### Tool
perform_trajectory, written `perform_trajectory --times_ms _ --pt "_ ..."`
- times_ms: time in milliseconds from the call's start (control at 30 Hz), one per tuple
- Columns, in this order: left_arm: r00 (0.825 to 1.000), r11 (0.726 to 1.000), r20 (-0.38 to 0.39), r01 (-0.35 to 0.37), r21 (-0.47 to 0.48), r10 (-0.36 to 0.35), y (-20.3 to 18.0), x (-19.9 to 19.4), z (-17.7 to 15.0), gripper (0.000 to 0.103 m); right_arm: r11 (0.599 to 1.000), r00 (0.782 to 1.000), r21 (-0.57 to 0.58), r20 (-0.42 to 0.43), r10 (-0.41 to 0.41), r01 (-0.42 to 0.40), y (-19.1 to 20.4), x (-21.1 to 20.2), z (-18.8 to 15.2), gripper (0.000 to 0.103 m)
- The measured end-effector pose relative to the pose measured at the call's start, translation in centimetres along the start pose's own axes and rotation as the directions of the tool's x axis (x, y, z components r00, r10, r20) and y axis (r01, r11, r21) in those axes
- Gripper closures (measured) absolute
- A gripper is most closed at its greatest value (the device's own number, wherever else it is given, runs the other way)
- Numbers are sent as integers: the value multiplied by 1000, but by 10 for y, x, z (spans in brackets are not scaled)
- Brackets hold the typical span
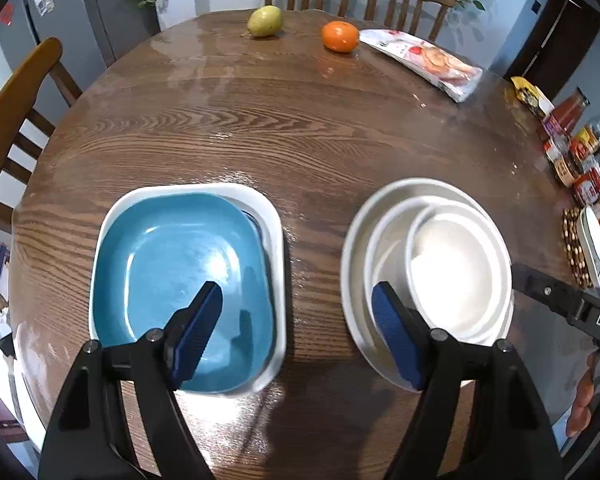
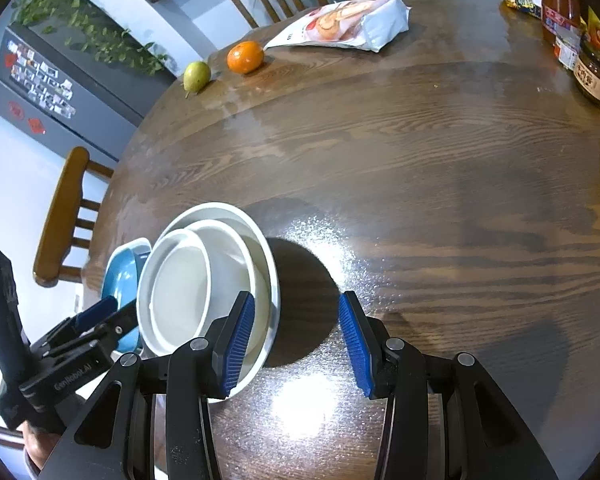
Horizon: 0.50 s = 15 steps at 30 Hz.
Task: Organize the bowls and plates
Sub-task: 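Move both grippers to the rim of the white plate-and-bowl stack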
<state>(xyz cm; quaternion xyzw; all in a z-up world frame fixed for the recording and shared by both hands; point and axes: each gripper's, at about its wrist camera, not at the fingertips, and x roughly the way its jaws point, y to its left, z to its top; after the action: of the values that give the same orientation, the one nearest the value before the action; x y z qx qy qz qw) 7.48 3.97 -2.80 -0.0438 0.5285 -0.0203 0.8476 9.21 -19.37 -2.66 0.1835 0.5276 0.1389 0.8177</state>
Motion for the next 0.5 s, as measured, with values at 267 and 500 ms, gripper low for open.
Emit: perform_trajectory --times_ms 267,500 --pt "1000 1000 -3 -5 -1 5 0 1 2 26 999 999 -10 -3 -37 37 1 1 3 58" --pt "999 1000 -38 -24 -14 23 4 8 4 27 998 998 -12 -30 -59 59 2 10 4 58"
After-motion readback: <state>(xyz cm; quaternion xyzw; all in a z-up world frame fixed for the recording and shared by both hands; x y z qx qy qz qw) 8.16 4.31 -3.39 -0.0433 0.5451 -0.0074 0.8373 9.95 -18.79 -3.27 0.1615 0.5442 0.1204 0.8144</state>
